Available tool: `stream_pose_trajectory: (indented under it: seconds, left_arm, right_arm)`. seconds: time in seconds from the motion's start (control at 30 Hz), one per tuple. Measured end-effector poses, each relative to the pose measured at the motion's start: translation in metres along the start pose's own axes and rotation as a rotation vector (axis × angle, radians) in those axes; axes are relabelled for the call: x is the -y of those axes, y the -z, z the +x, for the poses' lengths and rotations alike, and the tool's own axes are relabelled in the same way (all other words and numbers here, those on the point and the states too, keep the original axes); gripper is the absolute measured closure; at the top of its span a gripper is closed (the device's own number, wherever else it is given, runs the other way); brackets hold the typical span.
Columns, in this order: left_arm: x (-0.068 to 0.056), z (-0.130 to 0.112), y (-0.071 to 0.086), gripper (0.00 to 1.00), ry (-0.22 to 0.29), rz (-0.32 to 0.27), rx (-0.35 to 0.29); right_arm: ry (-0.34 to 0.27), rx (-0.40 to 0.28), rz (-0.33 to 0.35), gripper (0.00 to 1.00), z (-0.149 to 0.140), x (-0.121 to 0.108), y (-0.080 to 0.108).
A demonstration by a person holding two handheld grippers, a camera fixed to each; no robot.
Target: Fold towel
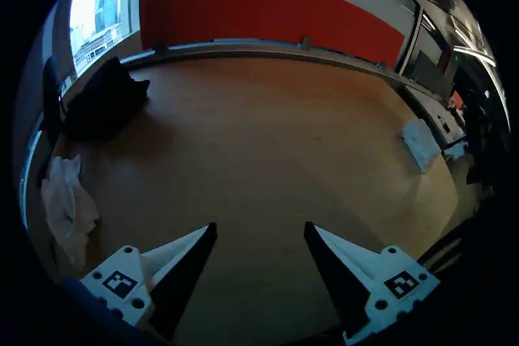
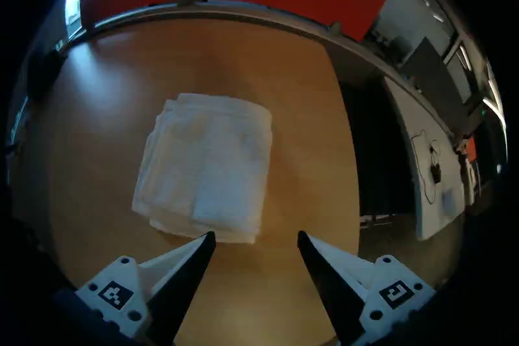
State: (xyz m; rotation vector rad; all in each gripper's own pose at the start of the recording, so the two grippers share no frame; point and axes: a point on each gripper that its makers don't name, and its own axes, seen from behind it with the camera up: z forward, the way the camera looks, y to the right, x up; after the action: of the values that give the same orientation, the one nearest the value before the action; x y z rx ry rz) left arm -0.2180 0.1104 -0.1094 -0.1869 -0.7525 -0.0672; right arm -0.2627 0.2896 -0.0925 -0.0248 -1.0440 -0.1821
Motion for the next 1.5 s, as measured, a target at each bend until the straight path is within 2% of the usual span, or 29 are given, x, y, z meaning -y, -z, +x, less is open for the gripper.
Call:
stream_pose_trajectory:
  seconds: [0.4, 0.6, 0.9, 1.1, 1.3, 1.5]
  left_arm:
    - [0.006, 0.004, 0.002, 0.00, 0.004, 0.001, -0.012]
    - [0.009, 0.007, 0.002, 0.00, 0.009, 0.005, -0.018]
    - [0.012, 0.011, 0.002, 0.00, 0.011, 0.013, -0.027]
    - [0.016, 0.015, 0.000, 0.00, 0.010, 0.022, -0.034]
    - [0.021, 0.024, -0.004, 0.00, 0.029, 0.029, -0.057]
    - [0.027, 0.040, -0.005, 0.00, 0.033, 0.050, -0.091]
  right_arm:
    - [-0.042, -0.032, 0.011, 0.02, 0.007, 0.010, 0.004]
    - [-0.103, -0.068, 0.030, 0.02, 0.016, 0.022, 0.004]
    - [-0.242, -0.105, 0.046, 0.02, 0.028, 0.039, 0.003]
    - [-0.262, -0.124, 0.036, 0.02, 0.029, 0.046, 0.005]
    - [-0.288, -0.174, 0.025, 0.02, 0.036, 0.056, 0.008]
    - [-0.334, -0.269, 0.006, 0.02, 0.055, 0.061, 0.016]
